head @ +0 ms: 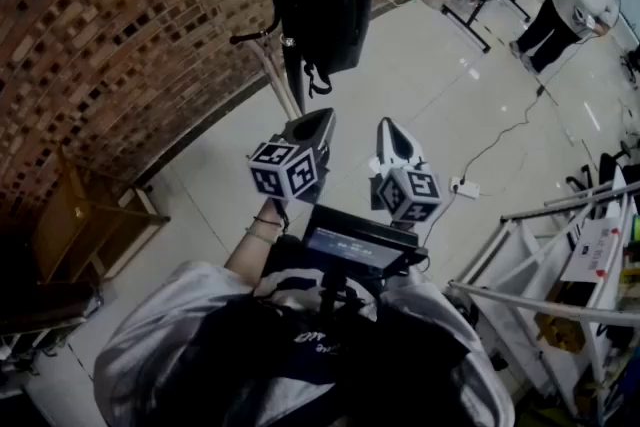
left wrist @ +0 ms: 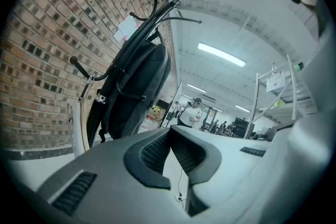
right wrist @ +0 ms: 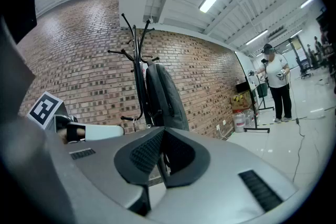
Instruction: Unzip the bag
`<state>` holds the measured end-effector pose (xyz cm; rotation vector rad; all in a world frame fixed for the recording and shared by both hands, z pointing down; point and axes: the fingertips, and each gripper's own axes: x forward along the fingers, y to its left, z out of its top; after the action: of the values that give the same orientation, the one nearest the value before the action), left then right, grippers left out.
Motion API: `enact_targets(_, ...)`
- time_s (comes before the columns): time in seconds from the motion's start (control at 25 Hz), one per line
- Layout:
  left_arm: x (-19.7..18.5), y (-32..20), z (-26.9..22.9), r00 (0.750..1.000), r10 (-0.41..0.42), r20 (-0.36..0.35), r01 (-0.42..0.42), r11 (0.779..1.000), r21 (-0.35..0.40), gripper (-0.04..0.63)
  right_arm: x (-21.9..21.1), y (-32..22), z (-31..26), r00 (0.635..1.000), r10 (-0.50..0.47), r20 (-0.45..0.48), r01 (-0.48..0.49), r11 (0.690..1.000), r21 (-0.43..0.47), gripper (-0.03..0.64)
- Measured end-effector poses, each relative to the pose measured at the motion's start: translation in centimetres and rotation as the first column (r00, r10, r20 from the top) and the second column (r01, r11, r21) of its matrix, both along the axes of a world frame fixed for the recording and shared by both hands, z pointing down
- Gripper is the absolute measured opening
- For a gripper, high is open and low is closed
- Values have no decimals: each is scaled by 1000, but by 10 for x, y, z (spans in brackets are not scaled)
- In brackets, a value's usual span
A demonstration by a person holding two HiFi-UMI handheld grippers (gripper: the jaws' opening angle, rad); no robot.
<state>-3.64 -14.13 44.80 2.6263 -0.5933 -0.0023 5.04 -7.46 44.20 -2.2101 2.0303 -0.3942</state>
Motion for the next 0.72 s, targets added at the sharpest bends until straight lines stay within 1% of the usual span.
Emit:
enact_targets(0.2, 9, 1, 3, 1000, -24, -10, 24, 1000, -1, 9, 6, 2, 3, 1000, -28, -8, 28, 1000, 3, 8)
enact_targets(0.32, 17, -3, 5, 999, -36, -1, 36, 999, 11, 17, 11, 2, 10, 999, -34, 2, 34, 999, -5, 8)
enact_targets(0.48, 25, -15, 3, 999, -49, -13, 49, 999, 0, 17, 22, -1, 17, 1000, -19, 19, 19, 1000, -12, 8)
enact_targets(0.6, 35, -26, 2, 999, -47, -9, 47, 999, 5, 17, 33, -6, 21, 1000, -3, 26, 3, 1000, -19, 8)
enact_targets(0.68, 43, -35, 2, 999, -51, -6, 52, 999, 12, 46, 40, -11, 22, 1000, 8, 26, -7, 1000, -25, 8)
enact_targets(0.72, 47, -40, 2, 999, -53, -6, 53, 998, 15, 48, 45, -14, 22, 1000, 13, 24, -12, 1000, -27, 8)
